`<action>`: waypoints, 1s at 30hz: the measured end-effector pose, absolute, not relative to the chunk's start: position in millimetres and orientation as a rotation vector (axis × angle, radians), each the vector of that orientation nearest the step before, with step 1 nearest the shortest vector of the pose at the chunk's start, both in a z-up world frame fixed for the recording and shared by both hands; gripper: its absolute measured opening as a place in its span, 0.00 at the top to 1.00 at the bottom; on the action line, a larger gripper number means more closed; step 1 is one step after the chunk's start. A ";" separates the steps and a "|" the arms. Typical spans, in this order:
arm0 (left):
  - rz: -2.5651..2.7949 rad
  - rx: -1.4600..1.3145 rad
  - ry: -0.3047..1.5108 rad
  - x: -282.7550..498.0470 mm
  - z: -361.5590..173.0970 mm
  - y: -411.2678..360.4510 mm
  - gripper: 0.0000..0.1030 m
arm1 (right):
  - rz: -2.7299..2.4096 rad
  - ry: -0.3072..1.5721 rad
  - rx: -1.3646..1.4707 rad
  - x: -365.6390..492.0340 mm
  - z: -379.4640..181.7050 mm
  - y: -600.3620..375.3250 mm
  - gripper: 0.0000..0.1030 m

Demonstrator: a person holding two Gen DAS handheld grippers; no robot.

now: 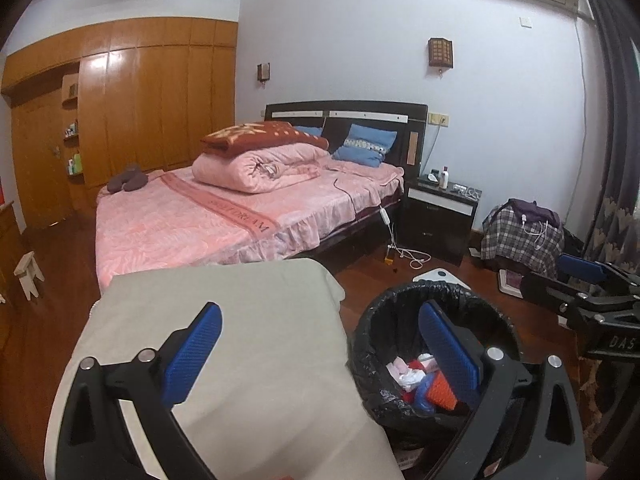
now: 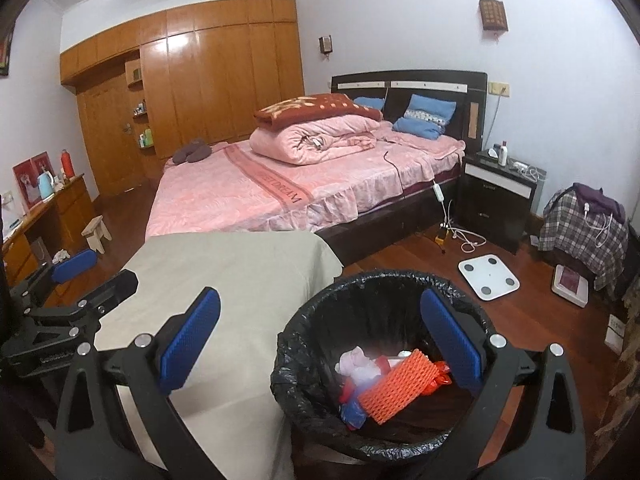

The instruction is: Collect trash

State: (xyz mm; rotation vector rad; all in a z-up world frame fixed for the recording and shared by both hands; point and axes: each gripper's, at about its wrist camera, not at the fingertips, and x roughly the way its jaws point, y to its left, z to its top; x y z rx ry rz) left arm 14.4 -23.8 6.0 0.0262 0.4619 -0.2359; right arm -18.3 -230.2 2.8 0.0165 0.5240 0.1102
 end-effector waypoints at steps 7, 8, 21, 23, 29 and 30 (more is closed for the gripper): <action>-0.240 0.035 0.437 -0.5 14.9 -24.3 0.06 | 0.112 0.508 0.010 -32.5 7.7 -226.2 0.05; -0.239 0.034 0.435 -2.1 15.4 -24.6 0.06 | 0.111 0.507 0.009 -33.7 7.6 -225.9 0.05; -0.239 0.034 0.426 -9.6 16.3 -24.4 0.06 | 0.109 0.499 0.006 -42.6 8.2 -226.3 0.05; -0.239 0.035 0.426 -9.5 16.0 -24.3 0.06 | 0.109 0.500 0.006 -43.9 9.5 -227.3 0.05; -0.238 0.037 0.426 -11.9 16.3 -24.5 0.06 | 0.108 0.500 0.005 -44.1 9.5 -227.3 0.05; -0.238 0.037 0.427 -12.7 16.3 -24.3 0.06 | 0.109 0.501 0.005 -43.8 9.2 -227.3 0.05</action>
